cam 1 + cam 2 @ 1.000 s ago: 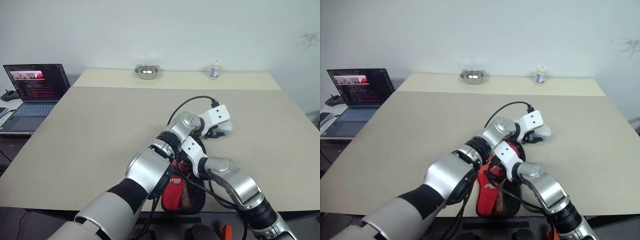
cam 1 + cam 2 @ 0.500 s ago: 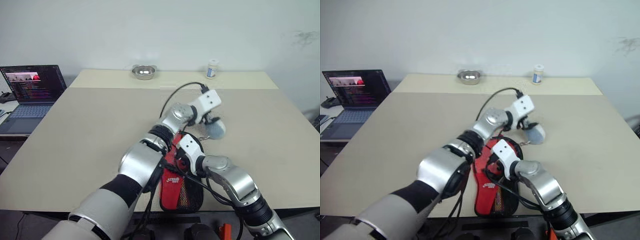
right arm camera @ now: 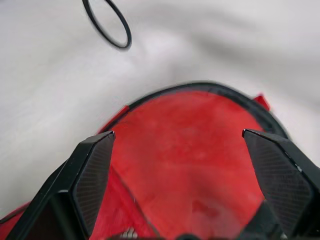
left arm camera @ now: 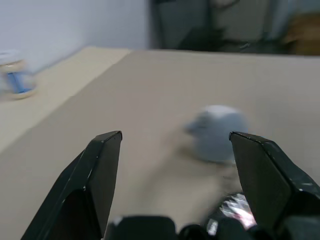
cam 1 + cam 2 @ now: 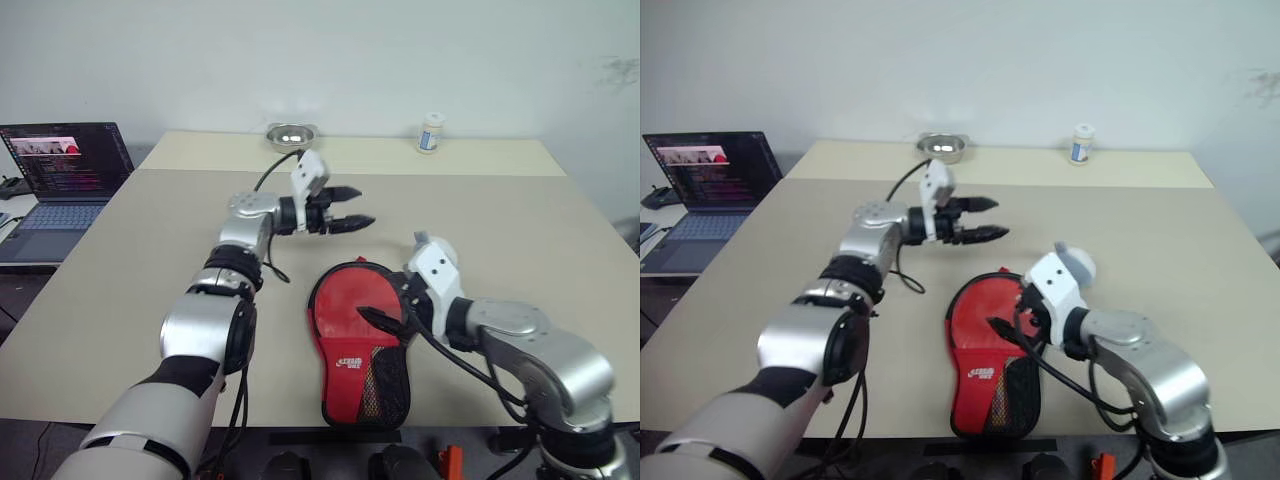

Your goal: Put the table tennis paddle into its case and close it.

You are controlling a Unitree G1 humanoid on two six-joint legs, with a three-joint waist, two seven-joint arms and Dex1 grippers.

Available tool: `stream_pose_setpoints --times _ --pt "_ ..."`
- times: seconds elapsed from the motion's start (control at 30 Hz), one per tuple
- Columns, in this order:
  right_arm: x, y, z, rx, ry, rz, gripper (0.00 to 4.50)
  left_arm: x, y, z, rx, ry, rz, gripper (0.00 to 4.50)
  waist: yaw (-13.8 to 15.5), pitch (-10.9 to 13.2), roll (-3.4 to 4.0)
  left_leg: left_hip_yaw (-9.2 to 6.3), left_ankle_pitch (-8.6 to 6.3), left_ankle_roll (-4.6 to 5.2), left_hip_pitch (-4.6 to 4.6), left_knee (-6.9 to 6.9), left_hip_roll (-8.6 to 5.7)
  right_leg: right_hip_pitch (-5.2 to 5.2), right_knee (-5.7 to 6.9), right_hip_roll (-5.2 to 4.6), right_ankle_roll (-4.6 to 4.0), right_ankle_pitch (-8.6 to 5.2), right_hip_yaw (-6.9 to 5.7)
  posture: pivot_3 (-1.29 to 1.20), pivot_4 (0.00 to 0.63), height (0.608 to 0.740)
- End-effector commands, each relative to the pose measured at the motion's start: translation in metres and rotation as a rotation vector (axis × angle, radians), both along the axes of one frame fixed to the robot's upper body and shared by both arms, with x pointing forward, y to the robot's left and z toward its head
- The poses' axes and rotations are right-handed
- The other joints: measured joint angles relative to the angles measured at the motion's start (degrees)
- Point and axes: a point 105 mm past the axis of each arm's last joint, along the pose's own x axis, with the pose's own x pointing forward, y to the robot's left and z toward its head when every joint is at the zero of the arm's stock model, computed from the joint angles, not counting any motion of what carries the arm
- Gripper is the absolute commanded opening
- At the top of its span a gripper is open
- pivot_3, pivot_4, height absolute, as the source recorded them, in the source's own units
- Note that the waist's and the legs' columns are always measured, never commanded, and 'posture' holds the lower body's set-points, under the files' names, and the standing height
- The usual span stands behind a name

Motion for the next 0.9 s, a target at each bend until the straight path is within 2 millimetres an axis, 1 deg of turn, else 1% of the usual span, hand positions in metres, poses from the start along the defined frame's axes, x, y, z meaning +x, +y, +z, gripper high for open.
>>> stream_pose_setpoints --times 0.03,0.13,0.2,0.27,0.33,0.37,0.43,0.47,0.57,0.7,0.77,0.9 --pt "-0.01 -0.019 0.013 -0.009 -0.022 -0.012 4.5 -0.024 0.004 -0.003 0.036 0.004 -0.109 3.73 0.02 0.01 -0.01 -0.02 0.0 0.0 0.01 0.0 0.0 0.02 0.0 -0.03 -0.01 0.0 0.0 0.0 0.15 0.74" --pt "-0.003 -0.037 0.023 -0.009 -0.042 -0.081 4.5 -0.037 -0.005 -0.023 0.046 0.053 -0.114 3.73 0.23 0.01 -0.02 -0.08 0.0 0.01 0.0 0.09 -0.02 0.05 0.07 -0.21 0.0 0.01 -0.03 0.0 0.15 0.74" --pt "0.005 -0.049 0.028 -0.011 -0.047 -0.128 4.5 -0.044 -0.014 -0.04 0.07 0.058 -0.111 3.73 0.41 0.0 -0.01 -0.16 0.0 0.01 0.0 0.14 -0.04 0.11 0.07 -0.21 0.11 -0.03 -0.1 0.0 0.15 0.74" --pt "0.011 -0.058 0.03 -0.029 -0.061 -0.153 4.5 -0.045 -0.022 -0.054 0.09 0.045 -0.088 3.73 0.56 0.0 -0.02 -0.16 0.01 0.03 0.13 0.16 -0.09 0.25 0.07 -0.22 0.17 -0.04 -0.1 0.0 0.15 0.74" --pt "0.018 -0.064 0.033 -0.036 -0.073 -0.173 4.5 -0.042 -0.028 -0.067 0.111 0.036 -0.057 3.73 0.53 0.0 -0.03 -0.14 0.03 0.07 0.14 0.18 -0.13 0.25 0.05 -0.22 0.27 -0.07 -0.05 0.0 0.15 0.74" --pt "0.022 -0.067 0.034 -0.039 -0.081 -0.185 4.5 -0.04 -0.029 -0.073 0.129 0.035 -0.042 3.73 0.53 0.0 -0.03 -0.13 0.03 0.08 0.13 0.18 -0.13 0.25 0.05 -0.21 0.28 -0.06 -0.03 0.0 0.15 0.74" --pt "0.033 -0.072 0.034 -0.063 -0.1 -0.214 4.5 -0.044 -0.027 -0.092 0.218 0.005 -0.074 3.73 0.27 0.0 -0.03 -0.13 0.05 0.11 0.14 0.17 -0.12 0.24 0.06 -0.21 0.28 -0.05 -0.01 0.0 0.15 0.74" --pt "0.039 -0.072 0.034 -0.077 -0.118 -0.224 4.5 -0.044 -0.025 -0.099 0.236 0.006 -0.073 3.73 0.16 0.0 -0.02 -0.13 0.05 0.11 0.16 0.16 -0.1 0.24 0.06 -0.2 0.28 -0.05 0.01 0.0 0.15 0.74" --pt "0.055 -0.073 0.037 -0.061 -0.142 -0.251 4.5 -0.037 -0.021 -0.109 0.232 0.044 -0.028 3.73 0.07 0.0 -0.02 -0.1 0.05 0.12 0.22 0.09 -0.04 0.22 0.07 -0.17 0.28 -0.05 0.05 0.0 0.15 0.74" --pt "0.079 -0.08 0.034 -0.069 -0.146 -0.312 4.5 -0.038 -0.017 -0.125 0.248 0.078 -0.022 3.73 0.24 -0.04 0.0 -0.11 0.07 0.15 0.22 0.09 -0.05 0.24 0.08 -0.12 0.28 -0.05 0.0 0.0 0.15 0.74" --pt "0.092 -0.084 0.031 -0.064 -0.137 -0.339 4.5 -0.041 -0.016 -0.135 0.273 0.094 -0.027 3.73 0.24 -0.07 0.01 -0.02 0.07 0.16 0.25 0.1 -0.11 0.27 0.07 -0.12 0.3 -0.04 0.03 0.0 0.15 0.74" --pt "0.109 -0.083 0.019 -0.055 -0.097 -0.364 4.5 -0.044 -0.02 -0.142 0.282 0.098 -0.041 3.73 0.24 -0.1 0.03 0.13 0.09 0.2 0.39 0.11 -0.2 0.4 0.05 -0.17 0.42 0.03 0.18 0.0 0.15 0.74"
